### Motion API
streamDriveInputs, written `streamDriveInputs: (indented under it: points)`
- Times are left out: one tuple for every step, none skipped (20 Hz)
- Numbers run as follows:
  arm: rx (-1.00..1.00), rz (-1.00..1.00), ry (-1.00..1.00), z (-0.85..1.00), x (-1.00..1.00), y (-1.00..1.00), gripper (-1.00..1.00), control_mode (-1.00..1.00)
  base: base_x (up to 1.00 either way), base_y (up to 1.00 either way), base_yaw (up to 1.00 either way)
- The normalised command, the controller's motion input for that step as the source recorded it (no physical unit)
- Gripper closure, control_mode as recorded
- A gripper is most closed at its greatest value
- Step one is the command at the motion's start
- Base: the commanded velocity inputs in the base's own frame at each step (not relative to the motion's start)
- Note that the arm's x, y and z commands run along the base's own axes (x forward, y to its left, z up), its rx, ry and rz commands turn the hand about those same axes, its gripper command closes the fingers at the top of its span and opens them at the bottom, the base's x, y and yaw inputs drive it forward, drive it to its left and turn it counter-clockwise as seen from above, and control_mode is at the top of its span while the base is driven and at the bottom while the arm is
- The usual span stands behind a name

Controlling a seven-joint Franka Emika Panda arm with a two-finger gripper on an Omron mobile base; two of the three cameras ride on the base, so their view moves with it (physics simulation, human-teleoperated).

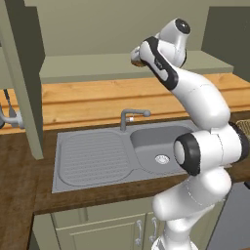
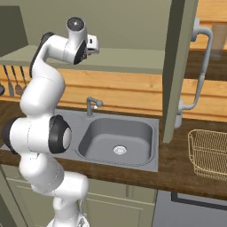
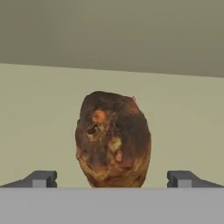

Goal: Open the cabinet, pick up the bread from the cabinet and place it in the basket. Then move the basket to the dining counter.

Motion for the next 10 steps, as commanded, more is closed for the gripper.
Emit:
streamDriveInputs:
  points:
    - [0.0, 0.0, 0.06, 0.0, 0.35, 0.1, -1.0, -1.0, 0.0, 0.0, 0.0]
    - [0.0, 0.0, 0.05, 0.0, 0.32, 0.15, -1.0, -1.0, 0.0, 0.0, 0.0]
    - [0.0, 0.0, 0.04, 0.0, 0.31, 0.11, -1.0, -1.0, 0.0, 0.0, 0.0]
    - [0.0, 0.0, 0.03, 0.0, 0.26, 0.09, -1.0, -1.0, 0.0, 0.0, 0.0]
    - [0.0, 0.0, 0.03, 0.0, 0.23, 0.09, -1.0, -1.0, 0.0, 0.0, 0.0]
    - [0.0, 0.0, 0.03, -0.02, 0.19, 0.11, -1.0, -1.0, 0.0, 0.0, 0.0]
    - [0.0, 0.0, 0.03, -0.03, 0.18, 0.11, -1.0, -1.0, 0.0, 0.0, 0.0]
    - [0.0, 0.0, 0.02, -0.04, 0.17, 0.07, -1.0, -1.0, 0.0, 0.0, 0.0]
    - [0.0, 0.0, 0.0, -0.04, 0.18, 0.04, -1.0, -1.0, 0.0, 0.0, 0.0]
    - [0.0, 0.0, 0.01, -0.02, 0.18, 0.03, -1.0, -1.0, 0.0, 0.0, 0.0]
